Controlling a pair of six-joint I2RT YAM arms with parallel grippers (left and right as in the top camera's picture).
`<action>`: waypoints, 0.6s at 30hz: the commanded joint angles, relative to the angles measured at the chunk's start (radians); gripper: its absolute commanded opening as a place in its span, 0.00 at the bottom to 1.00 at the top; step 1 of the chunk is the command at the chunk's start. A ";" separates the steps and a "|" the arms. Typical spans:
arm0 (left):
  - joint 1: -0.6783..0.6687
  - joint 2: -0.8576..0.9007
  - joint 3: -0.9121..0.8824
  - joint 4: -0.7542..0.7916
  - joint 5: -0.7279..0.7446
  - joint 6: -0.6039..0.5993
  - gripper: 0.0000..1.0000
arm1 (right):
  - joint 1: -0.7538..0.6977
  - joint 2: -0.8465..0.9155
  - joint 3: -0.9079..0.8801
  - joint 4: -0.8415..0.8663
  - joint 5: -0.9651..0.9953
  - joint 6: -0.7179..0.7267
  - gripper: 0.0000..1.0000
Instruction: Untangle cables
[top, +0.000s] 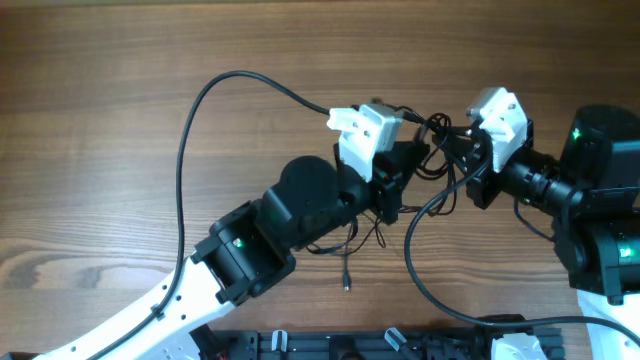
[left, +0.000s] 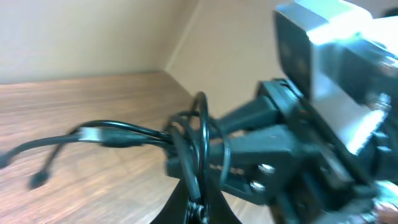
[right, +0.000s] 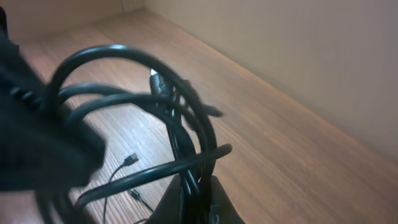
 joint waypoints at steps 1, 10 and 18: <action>0.003 -0.017 0.003 0.010 -0.247 -0.005 0.04 | -0.003 -0.042 0.004 -0.023 0.011 -0.018 0.04; 0.010 -0.017 0.003 -0.024 -0.410 -0.005 0.04 | -0.003 -0.094 0.004 -0.066 -0.022 -0.050 0.04; 0.039 -0.017 0.003 -0.073 -0.364 -0.005 0.04 | -0.003 -0.090 0.004 -0.074 -0.026 -0.032 0.04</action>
